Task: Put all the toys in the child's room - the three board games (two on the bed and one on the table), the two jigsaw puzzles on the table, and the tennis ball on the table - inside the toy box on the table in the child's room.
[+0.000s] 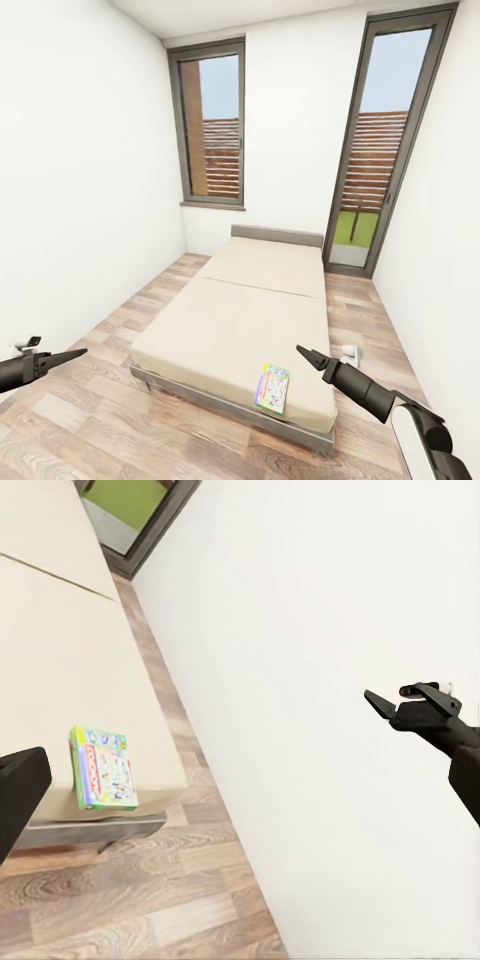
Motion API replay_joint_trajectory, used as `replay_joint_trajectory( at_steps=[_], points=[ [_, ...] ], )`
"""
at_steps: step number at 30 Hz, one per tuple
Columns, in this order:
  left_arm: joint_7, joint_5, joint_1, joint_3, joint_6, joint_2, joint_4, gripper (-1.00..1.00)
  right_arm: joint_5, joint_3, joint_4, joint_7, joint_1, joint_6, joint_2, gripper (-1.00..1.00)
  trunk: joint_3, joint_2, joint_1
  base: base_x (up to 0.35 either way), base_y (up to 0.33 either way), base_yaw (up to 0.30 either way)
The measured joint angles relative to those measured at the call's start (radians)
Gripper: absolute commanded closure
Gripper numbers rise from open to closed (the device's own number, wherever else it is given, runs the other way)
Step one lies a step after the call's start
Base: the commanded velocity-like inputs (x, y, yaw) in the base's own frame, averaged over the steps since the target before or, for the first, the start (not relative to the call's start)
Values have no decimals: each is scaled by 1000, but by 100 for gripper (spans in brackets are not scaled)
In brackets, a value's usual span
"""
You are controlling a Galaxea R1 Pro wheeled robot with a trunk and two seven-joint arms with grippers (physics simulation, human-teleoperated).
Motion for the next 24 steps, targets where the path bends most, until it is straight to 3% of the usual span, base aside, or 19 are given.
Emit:
replay_joint_trajectory(
  at_steps=[24],
  points=[
    [0, 0, 0, 0, 0, 0, 0, -100, 0, 0, 0, -2, 0, 0, 0, -100, 28, -1, 0, 0, 9, -199]
  ],
)
